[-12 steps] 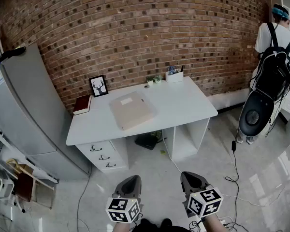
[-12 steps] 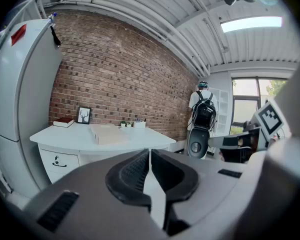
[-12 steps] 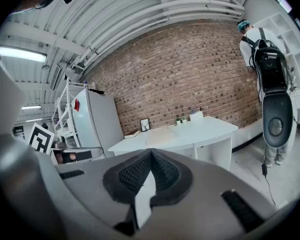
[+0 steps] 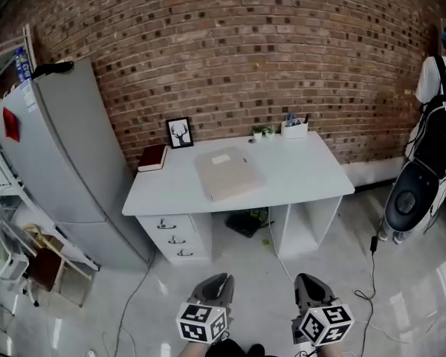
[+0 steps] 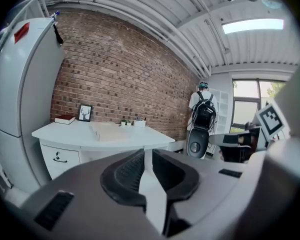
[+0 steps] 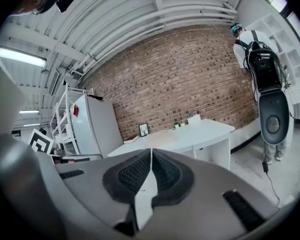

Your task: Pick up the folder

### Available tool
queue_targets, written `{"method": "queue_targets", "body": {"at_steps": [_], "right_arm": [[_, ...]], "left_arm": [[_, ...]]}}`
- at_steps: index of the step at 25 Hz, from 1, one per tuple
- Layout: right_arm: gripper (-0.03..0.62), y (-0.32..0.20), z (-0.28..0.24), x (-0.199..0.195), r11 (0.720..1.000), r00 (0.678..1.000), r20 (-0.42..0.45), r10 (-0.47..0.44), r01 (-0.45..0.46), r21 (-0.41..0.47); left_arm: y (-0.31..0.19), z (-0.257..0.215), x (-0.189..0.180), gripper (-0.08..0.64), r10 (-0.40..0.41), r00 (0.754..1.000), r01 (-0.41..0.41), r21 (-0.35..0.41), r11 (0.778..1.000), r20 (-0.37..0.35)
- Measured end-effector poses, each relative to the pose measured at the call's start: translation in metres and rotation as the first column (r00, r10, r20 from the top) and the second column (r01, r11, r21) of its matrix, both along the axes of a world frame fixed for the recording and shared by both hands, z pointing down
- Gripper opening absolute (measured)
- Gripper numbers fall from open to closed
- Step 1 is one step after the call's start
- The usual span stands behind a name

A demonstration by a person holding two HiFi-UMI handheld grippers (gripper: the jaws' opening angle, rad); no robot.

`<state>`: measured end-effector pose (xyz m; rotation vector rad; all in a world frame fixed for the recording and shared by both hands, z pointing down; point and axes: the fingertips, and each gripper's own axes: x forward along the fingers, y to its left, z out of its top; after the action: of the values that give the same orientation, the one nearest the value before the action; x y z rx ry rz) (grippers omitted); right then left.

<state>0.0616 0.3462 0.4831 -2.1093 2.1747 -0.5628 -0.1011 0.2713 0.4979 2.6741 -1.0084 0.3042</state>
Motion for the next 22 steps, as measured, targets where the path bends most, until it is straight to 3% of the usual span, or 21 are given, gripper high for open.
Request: {"method": "queue_targets", "body": {"at_steps": [3, 6, 12, 22], "right_arm": [[0.036, 0.002, 0.000, -0.005, 1.000, 1.000, 0.021, -0.018, 0.018, -0.005], [0.091, 0.002, -0.001, -0.010, 0.999, 0.998, 0.051, -0.043, 0.043, -0.006], [0.167, -0.002, 0.008, -0.019, 0.995, 0.990, 0.100, -0.099, 0.102, -0.017], [0.201, -0.046, 0.008, -0.021, 0.995, 0.986, 0.137, -0.095, 0.097, -0.004]], "left_arm": [[0.003, -0.001, -0.012, 0.029, -0.035, 0.999, 0.035, -0.009, 0.999, -0.009], [0.006, 0.000, -0.022, 0.089, -0.057, 0.998, 0.057, -0.023, 0.998, -0.015], [0.006, 0.002, -0.034, 0.137, -0.103, 0.994, 0.102, -0.025, 0.994, -0.027], [-0.036, 0.000, -0.044, 0.158, -0.107, 0.993, 0.108, 0.005, 0.994, -0.057]]}}
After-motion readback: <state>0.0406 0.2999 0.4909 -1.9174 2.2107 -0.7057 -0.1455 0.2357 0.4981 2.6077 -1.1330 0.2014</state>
